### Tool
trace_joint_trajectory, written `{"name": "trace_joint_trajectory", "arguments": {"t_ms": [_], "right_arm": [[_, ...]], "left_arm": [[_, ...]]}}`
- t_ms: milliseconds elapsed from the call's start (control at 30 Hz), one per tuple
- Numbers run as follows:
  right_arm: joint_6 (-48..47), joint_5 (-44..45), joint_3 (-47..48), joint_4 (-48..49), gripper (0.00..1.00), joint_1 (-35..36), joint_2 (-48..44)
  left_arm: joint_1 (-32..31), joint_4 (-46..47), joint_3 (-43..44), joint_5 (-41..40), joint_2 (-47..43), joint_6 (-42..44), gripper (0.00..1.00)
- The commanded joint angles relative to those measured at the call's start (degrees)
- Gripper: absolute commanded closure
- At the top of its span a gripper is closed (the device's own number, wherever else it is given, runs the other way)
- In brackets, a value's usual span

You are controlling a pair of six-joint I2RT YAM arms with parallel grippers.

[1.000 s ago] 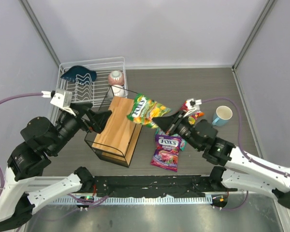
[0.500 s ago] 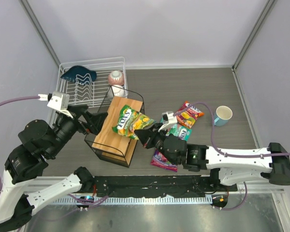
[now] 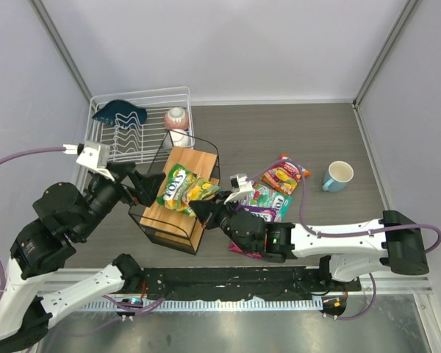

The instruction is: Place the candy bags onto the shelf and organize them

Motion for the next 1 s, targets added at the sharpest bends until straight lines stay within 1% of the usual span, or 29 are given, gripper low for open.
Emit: {"name": "trace_joint_trajectory", "arguments": {"t_ms": [0, 100, 233, 433, 967], "right_arm": [[2.1, -2.8, 2.8, 8.2, 0.99, -0.5, 0.2], [4.6, -6.2, 2.1, 9.3, 0.99, -1.6, 1.2], [6.2, -8.1, 2.0, 10.2, 0.99, -1.9, 3.1], [7.8, -8.9, 1.9, 11.5, 0.99, -1.9, 5.4], [11.6, -12.2, 0.5, 13.4, 0.99, -1.5, 7.3]], "left_arm": [[0.2, 0.8, -0.7, -0.5, -0.8, 1.0, 0.0], [0.2, 0.8, -0.9, -0.5, -0.9, 1.0, 0.0], [0.2, 1.1, -1.1, -0.5, -0.9, 0.9, 0.0], [0.2, 0.9, -1.2, -0.6, -1.0, 1.0, 0.0], [0.2, 1.5, -1.8, -0.3, -1.0, 0.7, 0.0]]}}
